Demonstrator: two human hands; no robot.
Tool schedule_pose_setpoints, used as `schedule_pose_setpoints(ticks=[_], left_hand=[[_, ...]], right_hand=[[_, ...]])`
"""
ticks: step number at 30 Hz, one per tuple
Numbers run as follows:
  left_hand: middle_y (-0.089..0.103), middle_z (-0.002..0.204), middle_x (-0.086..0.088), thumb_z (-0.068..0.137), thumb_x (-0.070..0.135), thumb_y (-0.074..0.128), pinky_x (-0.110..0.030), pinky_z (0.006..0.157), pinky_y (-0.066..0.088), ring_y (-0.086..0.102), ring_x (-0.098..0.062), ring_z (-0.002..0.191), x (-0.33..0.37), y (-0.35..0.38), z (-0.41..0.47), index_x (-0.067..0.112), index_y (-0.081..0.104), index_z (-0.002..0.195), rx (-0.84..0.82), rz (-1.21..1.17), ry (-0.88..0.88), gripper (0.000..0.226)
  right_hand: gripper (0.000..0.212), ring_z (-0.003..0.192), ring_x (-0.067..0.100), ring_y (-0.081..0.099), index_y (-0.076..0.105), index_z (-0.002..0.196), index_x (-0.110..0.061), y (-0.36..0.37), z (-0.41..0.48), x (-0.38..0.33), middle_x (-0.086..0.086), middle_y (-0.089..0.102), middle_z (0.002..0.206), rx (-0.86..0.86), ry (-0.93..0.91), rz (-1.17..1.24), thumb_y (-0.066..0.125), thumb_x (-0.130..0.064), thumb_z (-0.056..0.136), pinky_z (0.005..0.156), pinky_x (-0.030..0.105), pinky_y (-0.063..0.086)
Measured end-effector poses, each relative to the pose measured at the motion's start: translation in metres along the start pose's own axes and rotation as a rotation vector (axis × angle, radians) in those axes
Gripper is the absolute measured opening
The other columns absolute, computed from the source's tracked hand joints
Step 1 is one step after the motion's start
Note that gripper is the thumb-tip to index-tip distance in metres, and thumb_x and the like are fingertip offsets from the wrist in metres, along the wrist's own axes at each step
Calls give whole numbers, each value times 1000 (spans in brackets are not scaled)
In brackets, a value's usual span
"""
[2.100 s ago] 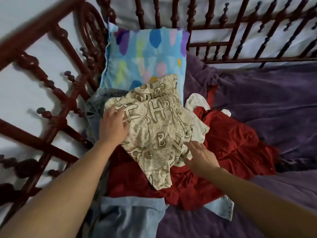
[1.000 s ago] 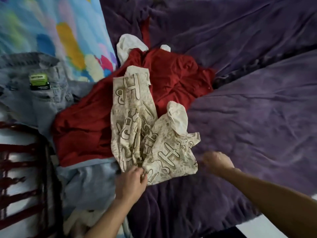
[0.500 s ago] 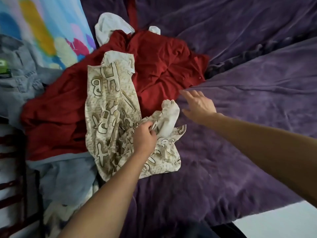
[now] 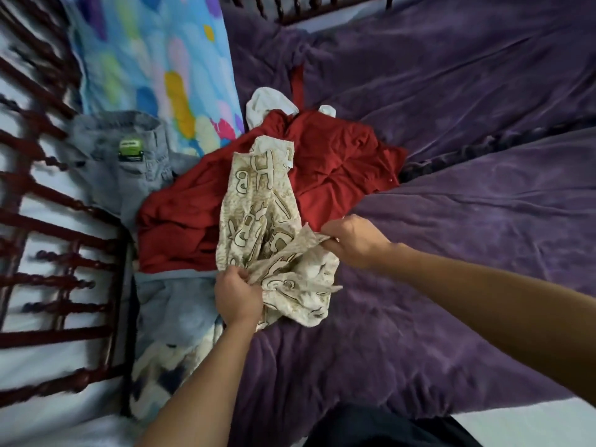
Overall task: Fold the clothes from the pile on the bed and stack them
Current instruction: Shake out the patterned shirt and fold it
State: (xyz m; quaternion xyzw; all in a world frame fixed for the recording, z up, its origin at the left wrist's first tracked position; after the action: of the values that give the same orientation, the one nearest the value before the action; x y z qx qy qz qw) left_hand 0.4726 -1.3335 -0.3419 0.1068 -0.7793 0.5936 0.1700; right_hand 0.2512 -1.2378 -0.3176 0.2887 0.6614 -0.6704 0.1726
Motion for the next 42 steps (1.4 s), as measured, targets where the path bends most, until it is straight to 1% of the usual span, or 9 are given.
schedule_pose_setpoints(ticks=[10, 14, 16, 19, 21, 26, 29, 35, 42], left_hand=[[60, 72, -2, 84, -6, 55, -25, 61, 43, 58, -14, 66, 62, -79, -60, 18, 54, 76, -93, -627, 289, 26], [59, 85, -11, 94, 4, 49, -35, 65, 46, 59, -21, 71, 116, -144, -113, 7, 53, 99, -39, -567, 656, 7], [60, 88, -9, 96, 16, 51, -40, 73, 46, 59, -30, 79, 146, -174, -146, 6, 51, 107, -18, -501, 839, 15], [58, 94, 4, 82, 51, 65, -30, 71, 40, 54, -13, 83, 183, -214, -200, 22, 46, 116, -13, -328, 1091, 49], [59, 95, 3, 72, 44, 76, -29, 70, 38, 56, -17, 85, 200, -229, -219, 24, 46, 118, 44, -145, 1224, 59], [65, 84, -17, 76, 13, 67, -31, 62, 33, 61, -37, 83, 207, -252, -203, 12, 63, 78, 189, 126, 1076, 4], [63, 67, -23, 75, 8, 72, -32, 57, 29, 62, -39, 73, 204, -262, -188, 18, 54, 51, 210, 68, 965, 32], [66, 93, -28, 83, -4, 52, -47, 81, 48, 62, -44, 92, 249, -272, -193, 1, 69, 93, 328, -154, 851, 20], [66, 102, -25, 78, 12, 43, -48, 86, 50, 61, -42, 97, 315, -337, -219, 10, 65, 100, 599, -332, 768, 30]], right_hand=[[33, 60, 22, 44, 43, 58, -17, -126, -127, -37, -3, 43, 55, 479, 252, 22, 59, -5, 84, 58, 35, 30], [14, 57, 7, 50, 68, 76, -7, -186, -186, -66, -8, 51, 55, 686, 299, 84, 58, -6, 85, 56, 22, 33], [16, 47, -4, 44, 73, 83, -11, -217, -212, -85, -17, 46, 50, 799, 299, 198, 58, -6, 84, 52, 12, 32], [14, 47, -2, 36, 68, 76, -8, -263, -246, -113, -8, 45, 56, 926, 286, 292, 56, -7, 82, 51, 23, 33], [13, 51, -1, 34, 68, 75, -10, -293, -268, -129, -6, 45, 57, 984, 269, 294, 58, -7, 83, 49, 23, 30], [24, 53, 4, 35, 68, 78, 4, -354, -334, -129, 1, 45, 60, 1159, 314, 310, 58, -18, 74, 47, 22, 27], [26, 57, 9, 40, 65, 86, 12, -372, -374, -110, 4, 47, 63, 1158, 377, 327, 60, -13, 79, 52, 23, 31], [28, 64, 19, 41, 62, 90, 18, -372, -407, -90, 11, 48, 71, 831, 394, 366, 64, -10, 86, 59, 32, 35], [10, 52, 15, 64, 66, 78, 0, -389, -415, -86, 6, 67, 62, 663, 253, 805, 65, -6, 86, 49, 24, 51]])
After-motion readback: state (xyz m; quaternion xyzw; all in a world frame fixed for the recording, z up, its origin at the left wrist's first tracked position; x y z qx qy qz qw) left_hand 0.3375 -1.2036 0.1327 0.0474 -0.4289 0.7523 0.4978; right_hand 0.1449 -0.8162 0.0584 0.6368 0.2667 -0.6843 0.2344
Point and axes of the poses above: each hand's wrist, its own z-axis towards the middle knuckle, its own y-axis out of the palm, x = y × z, the point moved 6 cm from there along z, towards the middle knuckle
